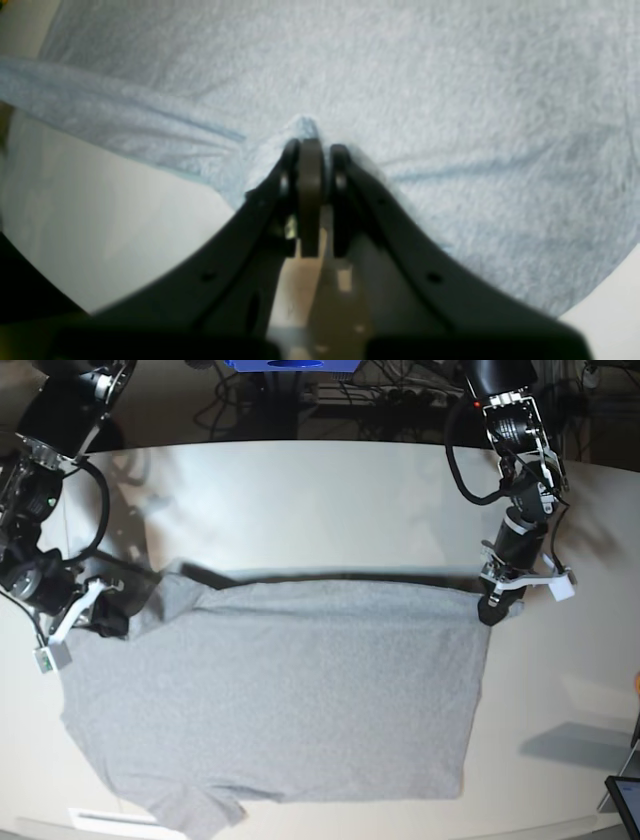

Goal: Fold the T-shirt properly
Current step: 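Lift both shoulder corners and pull the shirt toward the robot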

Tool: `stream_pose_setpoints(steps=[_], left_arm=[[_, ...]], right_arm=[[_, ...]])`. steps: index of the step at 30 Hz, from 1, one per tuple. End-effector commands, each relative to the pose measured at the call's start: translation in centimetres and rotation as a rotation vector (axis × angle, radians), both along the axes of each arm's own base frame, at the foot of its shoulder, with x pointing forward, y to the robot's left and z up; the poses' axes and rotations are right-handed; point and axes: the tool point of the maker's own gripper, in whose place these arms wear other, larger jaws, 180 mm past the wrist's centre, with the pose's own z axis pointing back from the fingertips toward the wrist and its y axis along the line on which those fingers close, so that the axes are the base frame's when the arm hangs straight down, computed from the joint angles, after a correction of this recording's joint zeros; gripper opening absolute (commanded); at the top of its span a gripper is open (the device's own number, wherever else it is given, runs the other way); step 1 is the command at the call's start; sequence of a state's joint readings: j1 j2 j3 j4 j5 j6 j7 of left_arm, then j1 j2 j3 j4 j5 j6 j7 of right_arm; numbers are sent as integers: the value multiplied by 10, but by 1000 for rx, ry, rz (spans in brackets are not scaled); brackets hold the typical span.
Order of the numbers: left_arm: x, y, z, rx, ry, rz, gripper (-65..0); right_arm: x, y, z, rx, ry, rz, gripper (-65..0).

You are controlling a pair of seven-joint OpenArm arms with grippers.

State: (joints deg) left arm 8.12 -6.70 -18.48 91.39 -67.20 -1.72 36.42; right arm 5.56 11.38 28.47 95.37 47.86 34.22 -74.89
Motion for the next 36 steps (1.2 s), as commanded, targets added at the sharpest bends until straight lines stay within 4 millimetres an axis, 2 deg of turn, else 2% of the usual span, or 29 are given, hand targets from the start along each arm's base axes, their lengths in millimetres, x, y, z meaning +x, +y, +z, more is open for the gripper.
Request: stream_pose_setpoints(steps=[1,4,6,10,13,18,27,32,36], left_arm=[[8,7,10,3,-31,20,-650],[9,9,-1,-18,-7,31,-650],[11,8,-1,-21,-8,31,-650],[13,2,6,-17,-26,13,-650],[10,-8,4,-24,-7,-26,-650],[11,-5,6,-25,-11,-20,-650],[32,-4,20,-32,-56,-18,-650],[45,-3,16,-61,-52,-7,-650],[56,0,22,-62,-70,-3,-650]], right_arm=[[11,-6,15,2,-54,-5,-650],[15,-10,12,12,-39,-12,-650],[16,-12,11,14,-35,-14,-650],[22,-15,18,4,-55,-15,-650],[25,-19,24,-5,-64,-13,-650],[34,-19,34,-6,-93,-13,-650],[52,-19,54,-1,-144,-15,-650],[57,0,41,0,-104,54,-650],[64,16,35,29,-116,85,-650]])
